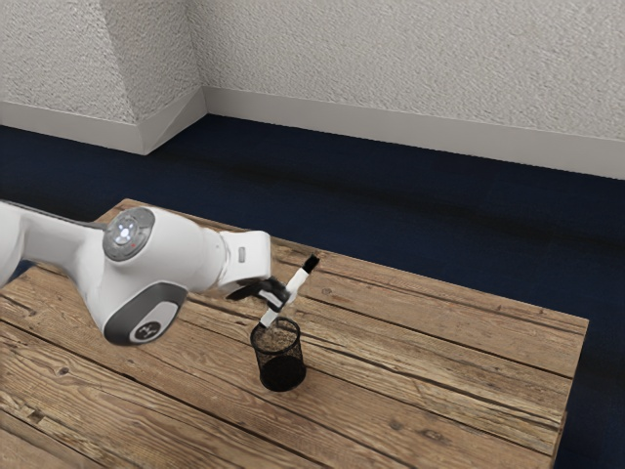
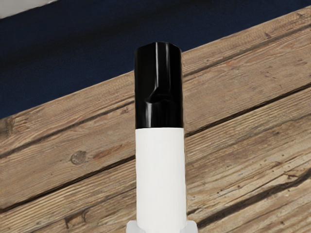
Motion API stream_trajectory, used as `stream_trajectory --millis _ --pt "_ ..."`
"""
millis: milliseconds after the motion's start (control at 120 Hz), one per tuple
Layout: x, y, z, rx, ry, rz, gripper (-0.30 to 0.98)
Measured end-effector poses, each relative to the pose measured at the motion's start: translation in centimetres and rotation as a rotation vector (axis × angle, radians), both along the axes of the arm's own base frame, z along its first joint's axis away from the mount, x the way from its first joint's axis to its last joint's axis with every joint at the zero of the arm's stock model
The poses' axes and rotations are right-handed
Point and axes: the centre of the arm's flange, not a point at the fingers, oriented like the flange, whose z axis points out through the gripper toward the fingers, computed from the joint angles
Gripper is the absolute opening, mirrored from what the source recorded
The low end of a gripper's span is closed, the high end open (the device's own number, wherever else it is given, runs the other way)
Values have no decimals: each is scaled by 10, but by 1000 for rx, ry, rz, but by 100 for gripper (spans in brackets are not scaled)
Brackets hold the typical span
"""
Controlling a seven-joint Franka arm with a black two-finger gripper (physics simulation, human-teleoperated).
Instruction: Put the marker into the pen holder.
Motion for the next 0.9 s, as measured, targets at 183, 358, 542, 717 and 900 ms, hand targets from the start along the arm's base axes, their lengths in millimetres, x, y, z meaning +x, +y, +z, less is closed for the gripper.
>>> stream_trajectory --millis 183,358,542,717,900 --pt "5 19 8 -41 -104 4 -10" --pt "-6 -5 4 -140 -141 10 -10" --pt "-49 0 -12 -163 -118 89 -10" --pt "-61 0 -10 -169 -119 126 -10" --pt "-50 9 -21 -189 -78 164 -10"
